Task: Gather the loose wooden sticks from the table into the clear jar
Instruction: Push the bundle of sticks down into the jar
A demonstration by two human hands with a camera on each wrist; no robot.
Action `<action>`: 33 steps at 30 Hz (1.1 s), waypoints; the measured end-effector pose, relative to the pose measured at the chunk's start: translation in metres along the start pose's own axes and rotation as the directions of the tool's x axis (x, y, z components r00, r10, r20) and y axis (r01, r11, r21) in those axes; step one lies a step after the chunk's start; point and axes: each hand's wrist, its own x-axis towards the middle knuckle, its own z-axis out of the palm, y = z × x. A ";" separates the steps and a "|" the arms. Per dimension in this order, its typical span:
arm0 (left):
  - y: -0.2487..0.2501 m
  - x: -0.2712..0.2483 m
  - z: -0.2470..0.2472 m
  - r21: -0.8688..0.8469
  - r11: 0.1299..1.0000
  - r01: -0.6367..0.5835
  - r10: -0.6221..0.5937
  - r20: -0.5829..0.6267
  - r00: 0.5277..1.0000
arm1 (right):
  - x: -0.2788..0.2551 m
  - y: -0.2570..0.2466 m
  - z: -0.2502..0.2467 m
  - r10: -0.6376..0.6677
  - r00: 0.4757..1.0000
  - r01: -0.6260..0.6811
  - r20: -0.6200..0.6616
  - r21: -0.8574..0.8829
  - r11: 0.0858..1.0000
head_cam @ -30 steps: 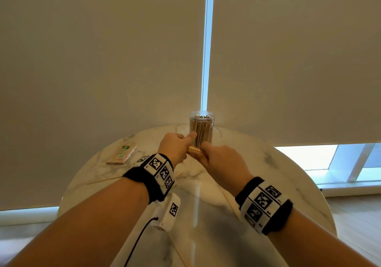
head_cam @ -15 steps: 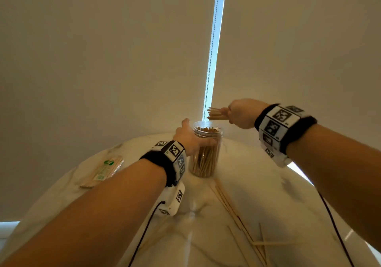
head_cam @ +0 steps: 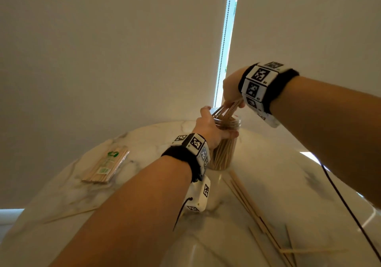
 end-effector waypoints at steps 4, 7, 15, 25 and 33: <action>-0.003 0.003 0.002 0.013 1.000 0.002 -0.002 -0.001 1.000 | -0.001 0.001 -0.009 0.035 0.993 -0.036 0.114 0.011 0.999; -0.005 0.003 0.002 0.013 1.000 -0.005 0.005 -0.012 1.000 | -0.011 0.002 -0.019 0.079 0.974 -0.060 0.214 -0.093 0.994; -0.006 0.001 0.002 0.021 0.999 -0.033 0.034 -0.020 0.999 | -0.001 -0.009 0.002 -0.036 0.998 0.041 0.060 -0.078 0.996; -0.005 -0.003 0.002 0.001 1.000 -0.026 0.026 -0.032 0.999 | 0.014 -0.017 0.028 -0.083 0.995 0.063 0.053 0.308 0.949; -0.004 -0.004 0.001 0.006 1.000 0.003 -0.003 -0.003 1.000 | 0.008 0.005 0.046 -0.113 0.989 0.142 -0.098 0.387 0.911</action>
